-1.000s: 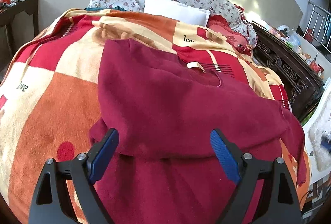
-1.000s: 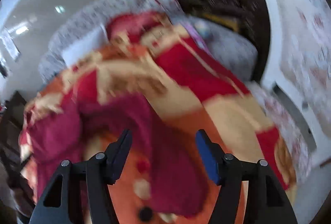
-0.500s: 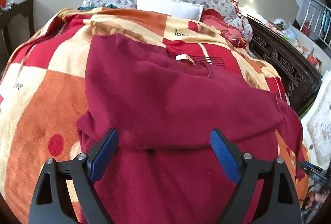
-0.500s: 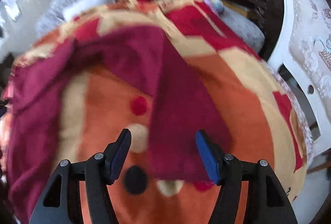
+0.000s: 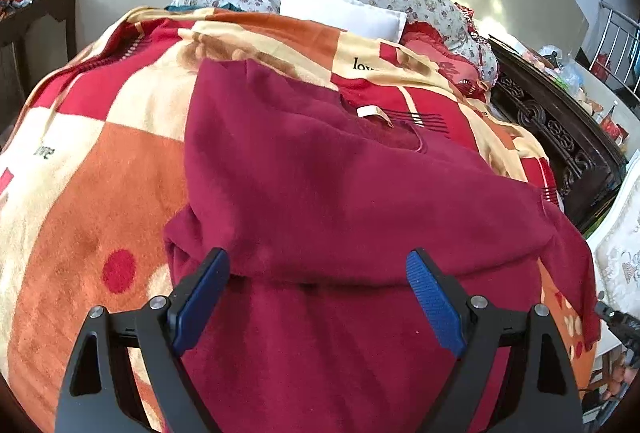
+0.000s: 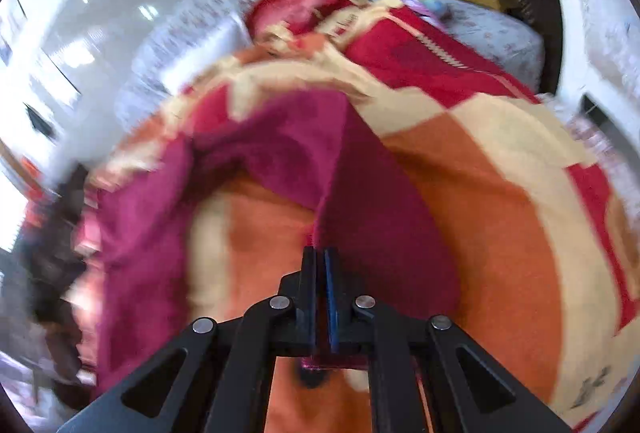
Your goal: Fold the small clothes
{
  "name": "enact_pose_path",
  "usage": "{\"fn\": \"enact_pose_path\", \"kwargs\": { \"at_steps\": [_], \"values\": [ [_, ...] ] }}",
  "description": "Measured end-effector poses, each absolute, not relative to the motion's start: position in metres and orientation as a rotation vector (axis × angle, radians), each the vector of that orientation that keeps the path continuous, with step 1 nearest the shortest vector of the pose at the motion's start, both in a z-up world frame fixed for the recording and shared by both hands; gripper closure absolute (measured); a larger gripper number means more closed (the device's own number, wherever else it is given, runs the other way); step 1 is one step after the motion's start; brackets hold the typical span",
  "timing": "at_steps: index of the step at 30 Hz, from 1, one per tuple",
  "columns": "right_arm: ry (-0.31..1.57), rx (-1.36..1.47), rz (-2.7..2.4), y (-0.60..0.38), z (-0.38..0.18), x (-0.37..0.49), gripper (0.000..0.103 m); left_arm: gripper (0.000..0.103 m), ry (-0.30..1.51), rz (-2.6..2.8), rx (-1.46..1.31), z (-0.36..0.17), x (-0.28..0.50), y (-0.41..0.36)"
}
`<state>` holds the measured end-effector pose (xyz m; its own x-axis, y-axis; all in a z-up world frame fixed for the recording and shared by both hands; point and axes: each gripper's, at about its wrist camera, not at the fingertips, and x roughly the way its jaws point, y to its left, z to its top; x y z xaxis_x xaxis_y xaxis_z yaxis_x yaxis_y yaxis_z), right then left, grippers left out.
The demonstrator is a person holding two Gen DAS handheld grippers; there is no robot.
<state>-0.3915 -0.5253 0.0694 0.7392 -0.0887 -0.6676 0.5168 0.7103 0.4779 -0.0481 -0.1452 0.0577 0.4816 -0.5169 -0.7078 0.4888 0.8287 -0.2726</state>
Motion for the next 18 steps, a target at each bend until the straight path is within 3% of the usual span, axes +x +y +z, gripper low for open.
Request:
{"fn": "enact_pose_path", "kwargs": {
  "at_steps": [10, 14, 18],
  "values": [
    [0.46, 0.718, -0.052, -0.485, 0.151, -0.339, 0.098, 0.014, 0.863, -0.649, -0.068, 0.065, -0.053, -0.145],
    [0.462, 0.655, 0.073, -0.453, 0.172, -0.28, 0.098, 0.014, 0.836, -0.765, -0.119, 0.077, -0.06, -0.145],
    [0.53, 0.646, 0.143, -0.429, 0.157, -0.209, 0.098, 0.009, 0.834, -0.915, -0.228, 0.087, -0.061, -0.146]
  ]
}}
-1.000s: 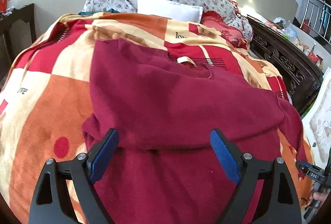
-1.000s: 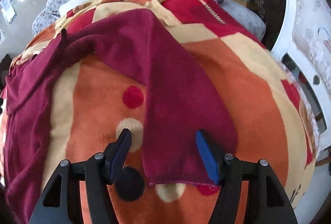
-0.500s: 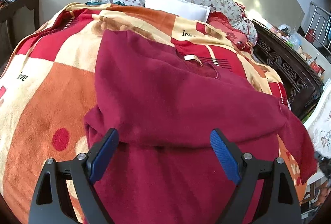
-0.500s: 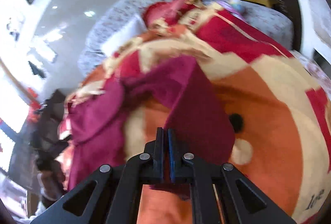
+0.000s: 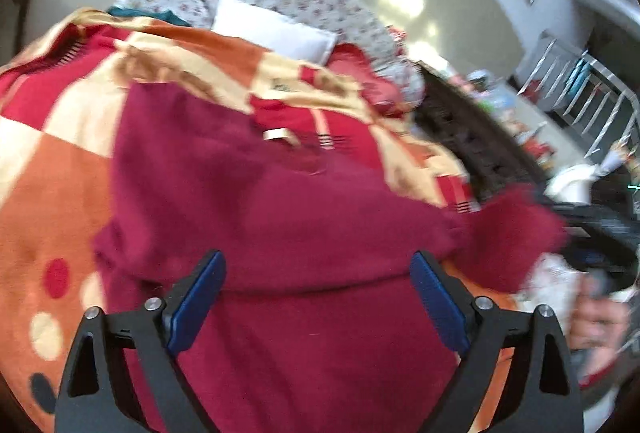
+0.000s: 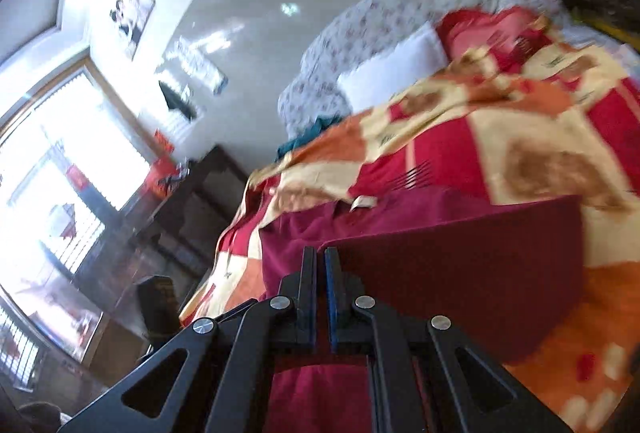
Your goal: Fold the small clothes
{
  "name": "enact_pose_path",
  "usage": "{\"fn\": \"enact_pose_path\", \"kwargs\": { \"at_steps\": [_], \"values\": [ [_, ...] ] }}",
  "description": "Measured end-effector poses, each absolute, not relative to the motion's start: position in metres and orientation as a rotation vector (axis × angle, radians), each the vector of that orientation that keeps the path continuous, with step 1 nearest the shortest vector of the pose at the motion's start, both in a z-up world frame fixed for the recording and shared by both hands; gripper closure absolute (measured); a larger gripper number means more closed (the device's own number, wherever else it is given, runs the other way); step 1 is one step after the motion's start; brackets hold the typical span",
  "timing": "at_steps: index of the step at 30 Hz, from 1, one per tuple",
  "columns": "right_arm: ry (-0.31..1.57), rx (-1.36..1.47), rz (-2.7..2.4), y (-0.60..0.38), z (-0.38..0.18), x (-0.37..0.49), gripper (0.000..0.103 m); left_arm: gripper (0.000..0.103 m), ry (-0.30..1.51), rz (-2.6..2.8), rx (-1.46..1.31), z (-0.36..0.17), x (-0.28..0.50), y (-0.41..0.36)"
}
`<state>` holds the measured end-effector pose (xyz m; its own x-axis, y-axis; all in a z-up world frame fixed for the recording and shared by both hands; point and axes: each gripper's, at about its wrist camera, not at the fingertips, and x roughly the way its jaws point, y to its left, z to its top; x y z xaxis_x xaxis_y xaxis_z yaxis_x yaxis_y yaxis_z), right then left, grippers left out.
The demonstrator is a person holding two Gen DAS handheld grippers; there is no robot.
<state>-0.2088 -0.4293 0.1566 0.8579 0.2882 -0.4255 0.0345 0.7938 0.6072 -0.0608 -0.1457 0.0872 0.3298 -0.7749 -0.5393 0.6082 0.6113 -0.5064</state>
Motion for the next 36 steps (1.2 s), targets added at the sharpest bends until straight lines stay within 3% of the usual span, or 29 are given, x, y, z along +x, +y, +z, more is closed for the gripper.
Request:
{"fn": "enact_pose_path", "kwargs": {
  "at_steps": [5, 9, 10, 11, 13, 16, 22, 23, 24, 25, 27, 31, 36],
  "values": [
    [0.689, 0.674, 0.136, -0.414, 0.087, -0.118, 0.098, 0.007, 0.867, -0.904, -0.294, 0.075, -0.05, -0.15],
    [0.781, 0.757, 0.09, -0.426, 0.033, -0.085, 0.092, 0.007, 0.888, -0.873, -0.215, 0.062, -0.048, -0.166],
    [0.758, 0.792, 0.121, -0.43, 0.034, -0.089, 0.078, 0.007, 0.885, -0.875, -0.194, 0.061, -0.049, -0.169],
    [0.731, 0.807, 0.144, -0.433, 0.041, -0.099, 0.051, 0.007, 0.879, -0.874, -0.17, 0.059, -0.049, -0.174],
    [0.666, 0.771, 0.128, -0.433, 0.062, -0.129, 0.031, 0.007, 0.865, -0.864, -0.123, 0.057, -0.05, -0.185],
    [0.565, 0.74, 0.125, -0.437, 0.083, -0.175, 0.031, 0.007, 0.861, -0.845, -0.081, 0.056, -0.048, -0.203],
    [0.552, 0.757, 0.079, -0.451, 0.082, -0.234, 0.031, 0.008, 0.892, -0.764, -0.01, 0.044, -0.04, -0.239],
    [0.548, 0.764, 0.068, -0.454, 0.08, -0.243, 0.031, 0.011, 0.903, -0.768, -0.016, 0.042, -0.039, -0.244],
    [0.544, 0.768, 0.059, -0.456, 0.08, -0.249, 0.031, 0.034, 0.91, -0.776, -0.017, 0.042, -0.041, -0.249],
    [0.533, 0.775, 0.043, -0.46, 0.079, -0.258, 0.031, 0.07, 0.915, -0.776, 0.014, 0.044, -0.042, -0.255],
    [0.506, 0.792, 0.024, -0.467, 0.081, -0.277, 0.03, 0.098, 0.893, -0.769, 0.111, 0.057, -0.049, -0.269],
    [0.462, 0.814, -0.018, -0.479, 0.085, -0.302, 0.028, 0.099, 0.847, -0.892, 0.075, 0.11, -0.063, -0.277],
    [0.442, 0.821, -0.037, -0.484, 0.092, -0.317, 0.028, 0.099, 0.716, -1.01, 0.009, 0.213, -0.08, -0.271]
  ]
}}
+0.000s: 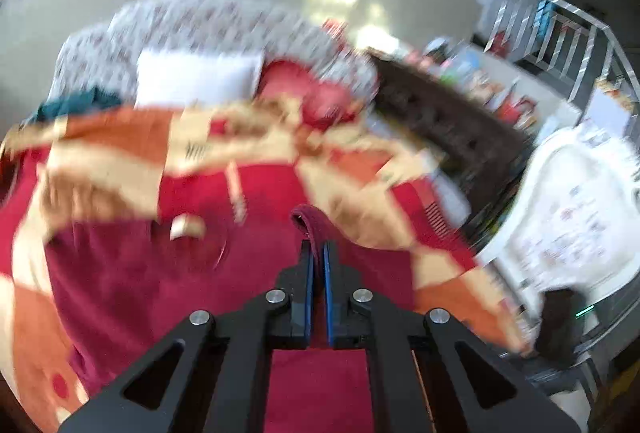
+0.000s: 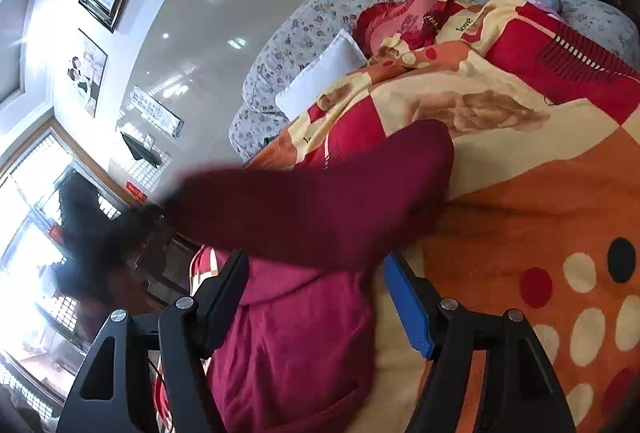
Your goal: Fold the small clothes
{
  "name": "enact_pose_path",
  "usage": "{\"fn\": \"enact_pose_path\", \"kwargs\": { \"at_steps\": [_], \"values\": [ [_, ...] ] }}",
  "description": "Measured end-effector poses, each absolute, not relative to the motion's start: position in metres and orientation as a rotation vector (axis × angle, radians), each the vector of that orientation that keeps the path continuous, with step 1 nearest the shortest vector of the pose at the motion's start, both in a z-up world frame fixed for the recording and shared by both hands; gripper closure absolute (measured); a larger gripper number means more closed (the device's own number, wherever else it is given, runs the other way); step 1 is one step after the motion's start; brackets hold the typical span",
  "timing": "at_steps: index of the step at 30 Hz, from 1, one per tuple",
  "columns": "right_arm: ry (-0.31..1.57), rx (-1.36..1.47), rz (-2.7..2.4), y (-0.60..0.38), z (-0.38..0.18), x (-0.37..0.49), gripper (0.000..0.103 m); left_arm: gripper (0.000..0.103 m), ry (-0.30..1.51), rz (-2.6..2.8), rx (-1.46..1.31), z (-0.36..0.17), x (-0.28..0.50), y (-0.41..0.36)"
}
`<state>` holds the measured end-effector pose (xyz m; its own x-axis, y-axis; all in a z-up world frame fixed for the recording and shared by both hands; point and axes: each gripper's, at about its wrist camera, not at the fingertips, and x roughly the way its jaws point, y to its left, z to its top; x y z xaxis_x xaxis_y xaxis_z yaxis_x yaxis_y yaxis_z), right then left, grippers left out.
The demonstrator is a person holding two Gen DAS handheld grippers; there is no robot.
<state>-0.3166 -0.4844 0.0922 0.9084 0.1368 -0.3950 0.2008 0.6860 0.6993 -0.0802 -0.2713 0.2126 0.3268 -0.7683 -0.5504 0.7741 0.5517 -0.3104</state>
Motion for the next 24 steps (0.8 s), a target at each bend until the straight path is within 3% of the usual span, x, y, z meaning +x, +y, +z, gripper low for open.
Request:
{"fn": "enact_pose_path", "kwargs": {
  "at_steps": [9, 19, 20, 21, 22, 23, 24],
  "values": [
    [0.464, 0.711, -0.033, -0.457, 0.106, -0.299, 0.024, 0.099, 0.518, -1.054, -0.039, 0.354, -0.099, -0.235],
    [0.544, 0.402, -0.221, -0.408, 0.11, -0.231, 0.024, 0.099, 0.563, -0.963, -0.081, 0.346, -0.065, -0.17],
    [0.536, 0.354, -0.245, -0.406, 0.112, -0.225, 0.027, 0.099, 0.57, -0.954, -0.076, 0.34, -0.062, -0.165],
    [0.545, 0.301, -0.254, -0.404, 0.112, -0.216, 0.036, 0.099, 0.573, -0.948, -0.073, 0.338, -0.06, -0.16],
    [0.563, 0.252, -0.273, -0.403, 0.112, -0.209, 0.079, 0.099, 0.578, -0.931, -0.07, 0.329, -0.056, -0.152],
    [0.587, 0.191, -0.323, -0.401, 0.111, -0.203, 0.094, 0.099, 0.584, -0.918, -0.073, 0.323, -0.051, -0.145],
    [0.585, 0.181, -0.335, -0.401, 0.111, -0.203, 0.094, 0.099, 0.604, -0.9, -0.082, 0.31, -0.044, -0.136]
  ]
}}
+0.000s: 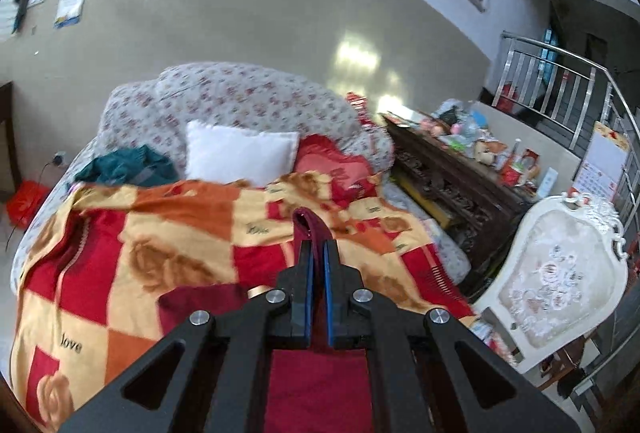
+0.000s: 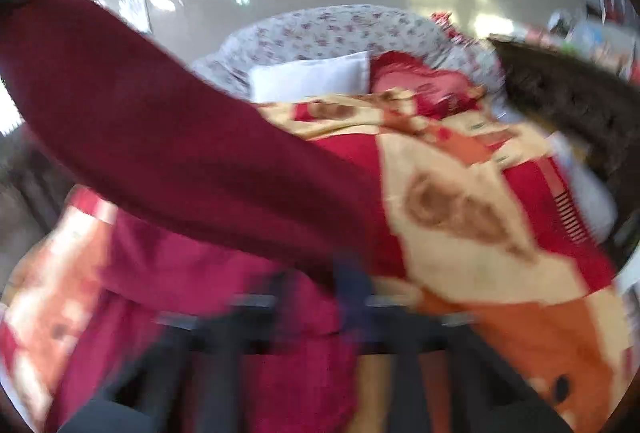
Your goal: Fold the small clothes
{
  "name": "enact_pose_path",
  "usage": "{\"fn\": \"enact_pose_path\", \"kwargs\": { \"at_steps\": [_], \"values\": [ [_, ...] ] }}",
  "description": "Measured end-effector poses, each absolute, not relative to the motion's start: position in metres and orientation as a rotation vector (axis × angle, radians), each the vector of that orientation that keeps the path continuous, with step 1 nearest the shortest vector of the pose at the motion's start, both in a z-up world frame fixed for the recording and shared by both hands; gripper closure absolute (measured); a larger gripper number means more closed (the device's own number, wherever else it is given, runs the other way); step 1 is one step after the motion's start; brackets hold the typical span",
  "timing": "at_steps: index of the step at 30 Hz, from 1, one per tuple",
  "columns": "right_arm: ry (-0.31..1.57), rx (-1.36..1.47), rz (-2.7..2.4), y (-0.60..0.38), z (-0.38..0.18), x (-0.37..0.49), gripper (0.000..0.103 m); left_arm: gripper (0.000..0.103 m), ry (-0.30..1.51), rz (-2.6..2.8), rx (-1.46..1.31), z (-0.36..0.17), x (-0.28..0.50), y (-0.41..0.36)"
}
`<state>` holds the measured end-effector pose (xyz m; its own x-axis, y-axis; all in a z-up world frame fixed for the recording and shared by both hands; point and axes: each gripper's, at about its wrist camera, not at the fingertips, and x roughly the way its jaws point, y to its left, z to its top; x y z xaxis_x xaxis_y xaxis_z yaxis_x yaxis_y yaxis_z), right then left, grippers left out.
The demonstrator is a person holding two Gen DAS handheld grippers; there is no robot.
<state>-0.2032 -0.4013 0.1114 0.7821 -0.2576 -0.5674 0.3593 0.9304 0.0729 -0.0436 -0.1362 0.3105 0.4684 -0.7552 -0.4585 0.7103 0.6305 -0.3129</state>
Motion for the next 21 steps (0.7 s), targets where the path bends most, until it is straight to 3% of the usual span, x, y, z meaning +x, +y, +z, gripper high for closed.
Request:
{"fn": "enact_pose_path", "kwargs": {
  "at_steps": [12, 21],
  "values": [
    [0.7, 0.131, -0.307, -0.386, 0.083, -0.198, 0.094, 0.099, 0.923, -0.645, -0.102, 0.1, 0.039, -0.096],
    [0.779, 0.16, -0.407, -0.414, 0.064, -0.211, 0.093, 0.098, 0.93, -0.691, -0.069, 0.048, 0.033, -0.128]
  ]
}}
